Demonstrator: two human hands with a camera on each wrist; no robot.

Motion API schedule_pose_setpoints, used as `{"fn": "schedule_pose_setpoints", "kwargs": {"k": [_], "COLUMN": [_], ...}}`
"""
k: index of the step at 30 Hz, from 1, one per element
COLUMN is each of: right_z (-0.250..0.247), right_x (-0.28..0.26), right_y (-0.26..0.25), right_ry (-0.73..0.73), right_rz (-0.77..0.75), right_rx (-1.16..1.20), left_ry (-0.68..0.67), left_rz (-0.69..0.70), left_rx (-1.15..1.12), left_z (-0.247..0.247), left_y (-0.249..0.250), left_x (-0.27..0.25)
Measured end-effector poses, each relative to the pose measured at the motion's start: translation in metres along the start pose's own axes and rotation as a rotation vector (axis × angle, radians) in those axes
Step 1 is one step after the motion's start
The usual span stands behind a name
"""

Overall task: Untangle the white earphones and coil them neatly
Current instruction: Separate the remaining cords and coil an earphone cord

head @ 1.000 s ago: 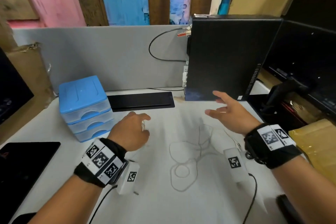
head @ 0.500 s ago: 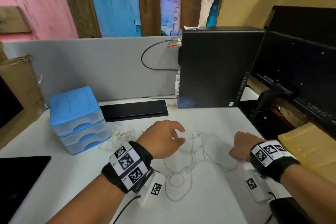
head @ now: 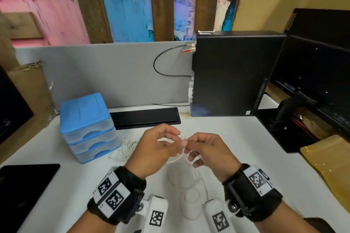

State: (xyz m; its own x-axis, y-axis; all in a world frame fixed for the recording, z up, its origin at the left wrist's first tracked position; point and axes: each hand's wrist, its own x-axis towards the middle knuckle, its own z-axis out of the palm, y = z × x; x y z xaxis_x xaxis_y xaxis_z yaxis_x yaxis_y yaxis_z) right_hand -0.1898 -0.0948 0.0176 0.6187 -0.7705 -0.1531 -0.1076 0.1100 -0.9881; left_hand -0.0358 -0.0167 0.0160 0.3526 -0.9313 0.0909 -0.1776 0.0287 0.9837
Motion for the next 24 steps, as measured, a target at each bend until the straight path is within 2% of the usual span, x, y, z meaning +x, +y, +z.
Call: {"fn": "schedule_pose_setpoints", "kwargs": {"k": [3,4,7,10,12,14,16,17,19,21,24], "right_z": [0.004,0.003,-0.007,-0.021,-0.026,-0.023,-0.013,-0.006,0.01,0.023,0.035], "right_x": [-0.004,-0.005,-0.006,-0.009,-0.007,-0.007,-0.01,-0.012,-0.017,-0.022,-0.028], "right_y": [0.003,0.003,0.001,-0.002,-0.003,-0.002,0.005,0.006,0.006,0.007,0.01], "right_ry": [0.023,0.024,-0.043,-0.044,0.014,0.076,0.047,0.003,-0.089,-0.134,-0.193], "right_rz": [0.012,0.019,0.058,0.068,0.011,-0.087,-0.177,-0.212,-0.249,-0.22,-0.03], "right_rx": [0.045,0.035,-0.072,-0.132,-0.202,-0.486,-0.762,-0.765,-0.59,-0.302,0.057], "left_ry": [-0.151,-0.162,0.007,0.176,0.203,0.204,0.183,0.168,0.119,0.08,0.088], "left_rz": [-0.08,-0.077,-0.037,-0.091,-0.108,-0.097,-0.065,-0.05,-0.02,0.002,0.004], "left_rx": [0.016,0.049,0.128,0.146,0.17,0.163,0.132,0.101,-0.005,-0.167,-0.35], "left_z": [-0.006,-0.005,-0.009,-0.027,-0.034,-0.032,-0.026,-0.022,-0.015,-0.011,0.001], "left_y": [-0.001,-0.005,-0.016,-0.033,-0.037,-0.03,-0.017,-0.01,0.002,0.01,0.014], "left_x": [-0.015,-0.019,-0.021,-0.019,-0.018,-0.017,-0.016,-0.016,-0.016,-0.02,-0.026]}}
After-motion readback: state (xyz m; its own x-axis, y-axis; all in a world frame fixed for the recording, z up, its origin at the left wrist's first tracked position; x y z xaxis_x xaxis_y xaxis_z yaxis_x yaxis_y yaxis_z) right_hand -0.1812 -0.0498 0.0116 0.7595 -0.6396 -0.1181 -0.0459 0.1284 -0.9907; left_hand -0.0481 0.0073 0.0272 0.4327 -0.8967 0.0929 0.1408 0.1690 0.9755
